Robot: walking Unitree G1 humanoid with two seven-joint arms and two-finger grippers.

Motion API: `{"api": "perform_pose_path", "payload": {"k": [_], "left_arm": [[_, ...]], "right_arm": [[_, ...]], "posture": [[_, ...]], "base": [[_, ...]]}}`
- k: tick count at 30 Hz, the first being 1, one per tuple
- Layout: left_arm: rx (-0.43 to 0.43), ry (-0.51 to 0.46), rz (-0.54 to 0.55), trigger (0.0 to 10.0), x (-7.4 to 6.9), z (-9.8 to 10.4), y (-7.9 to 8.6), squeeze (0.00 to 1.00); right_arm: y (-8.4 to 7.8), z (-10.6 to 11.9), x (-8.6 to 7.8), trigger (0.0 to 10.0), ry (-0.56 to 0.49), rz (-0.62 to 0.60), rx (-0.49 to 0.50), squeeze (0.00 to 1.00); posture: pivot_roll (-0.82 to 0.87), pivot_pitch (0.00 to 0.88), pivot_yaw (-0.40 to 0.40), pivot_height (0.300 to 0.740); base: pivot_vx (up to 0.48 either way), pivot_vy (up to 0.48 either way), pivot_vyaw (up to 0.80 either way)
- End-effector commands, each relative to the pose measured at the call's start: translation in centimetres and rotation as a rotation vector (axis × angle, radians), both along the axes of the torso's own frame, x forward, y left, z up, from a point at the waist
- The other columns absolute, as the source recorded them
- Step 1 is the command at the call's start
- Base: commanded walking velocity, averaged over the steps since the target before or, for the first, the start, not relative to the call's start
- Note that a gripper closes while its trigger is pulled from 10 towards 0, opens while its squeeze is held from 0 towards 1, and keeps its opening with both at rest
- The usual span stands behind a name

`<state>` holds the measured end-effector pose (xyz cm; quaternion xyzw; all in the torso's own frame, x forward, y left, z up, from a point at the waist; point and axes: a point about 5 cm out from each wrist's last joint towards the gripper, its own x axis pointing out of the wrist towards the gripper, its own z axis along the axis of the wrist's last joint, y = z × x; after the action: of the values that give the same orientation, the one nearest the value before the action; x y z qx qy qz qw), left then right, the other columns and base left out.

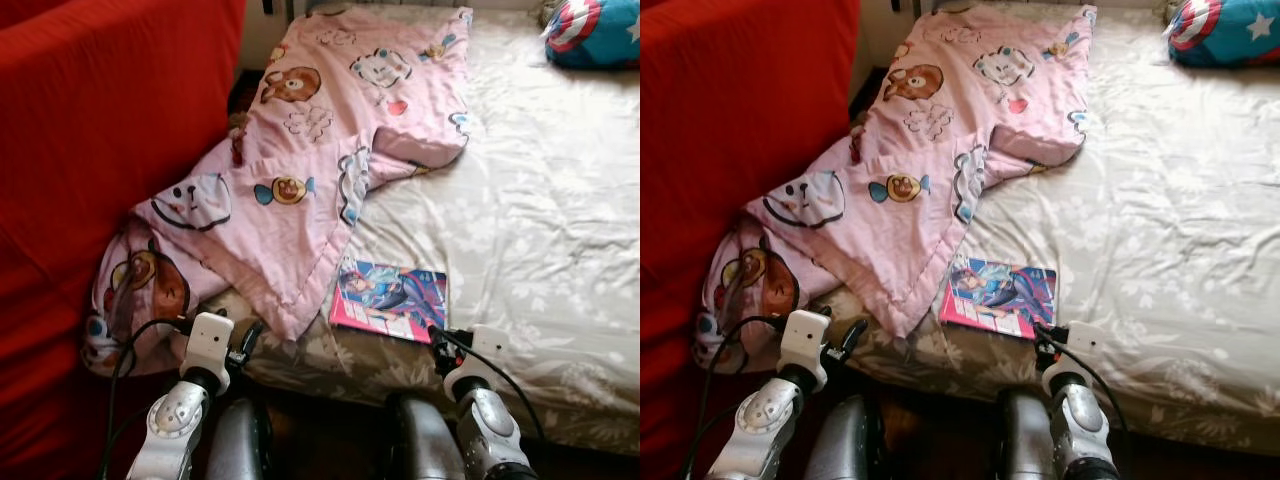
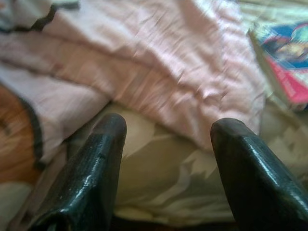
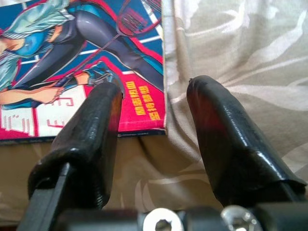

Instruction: Clean up the room

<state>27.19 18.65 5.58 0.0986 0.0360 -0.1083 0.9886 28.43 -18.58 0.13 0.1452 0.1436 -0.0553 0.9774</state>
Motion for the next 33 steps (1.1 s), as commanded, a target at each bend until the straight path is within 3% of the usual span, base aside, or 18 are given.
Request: {"api": "perform_pose_path", "payload": {"k": [1, 4, 5, 6, 7, 16, 20, 33], "left_arm": [[-0.001, 0.016, 0.02, 10.0, -0.6, 0.0, 0.9, 0.0], [0.003, 0.016, 0.02, 10.0, -0.8, 0.2, 1.1, 0.0], [0.003, 0.016, 0.02, 10.0, -0.9, 0.4, 1.1, 0.0], [0.003, 0.016, 0.02, 10.0, -0.9, 0.4, 1.1, 0.0], [0.003, 0.019, 0.016, 10.0, -1.0, 0.5, 1.0, 0.0], [0.016, 0.045, 0.014, 10.0, -1.7, 0.8, 1.3, 0.0], [0.021, 0.047, 0.013, 10.0, -1.9, 1.0, 1.5, 0.0], [0.029, 0.048, 0.012, 10.0, -1.8, 1.4, 1.7, 0.0]], "right_arm": [[0.0, -0.2, -0.1, 10.0, 0.011, -0.006, 0.025, 1.0], [-0.2, 0.0, 0.1, 10.0, 0.002, -0.012, 0.032, 1.0], [-0.3, 0.2, 0.3, 10.0, -0.004, -0.015, 0.037, 0.93], [-0.3, 0.2, 0.3, 10.0, -0.004, -0.015, 0.037, 0.93], [-0.4, 0.3, 0.5, 10.0, -0.006, -0.017, 0.037, 0.0], [-0.6, 0.5, 0.7, 10.0, -0.016, -0.026, 0.067, 0.0], [-0.5, 0.4, 0.7, 10.0, -0.017, -0.021, 0.114, 0.0], [-0.5, 0.8, 0.9, 10.0, -0.043, 0.005, 0.136, 0.0]], "posture": [[0.05, 0.254, 0.065, 0.583], [0.05, 0.256, 0.067, 0.583], [0.06, 0.26, 0.072, 0.583], [0.06, 0.26, 0.072, 0.583], [0.06, 0.261, 0.074, 0.583], [0.08, 0.273, 0.086, 0.583], [0.09, 0.277, 0.092, 0.583], [0.09, 0.281, 0.1, 0.583]], "base": [[0.0, 0.0, 0.0], [0.0, 0.0, 0.0], [0.0, 0.0, 0.0], [0.0, 0.0, 0.0], [0.0, 0.0, 0.0], [0.0, 0.0, 0.0], [0.0, 0.0, 0.0], [0.0, 0.0, 0.0]]}}
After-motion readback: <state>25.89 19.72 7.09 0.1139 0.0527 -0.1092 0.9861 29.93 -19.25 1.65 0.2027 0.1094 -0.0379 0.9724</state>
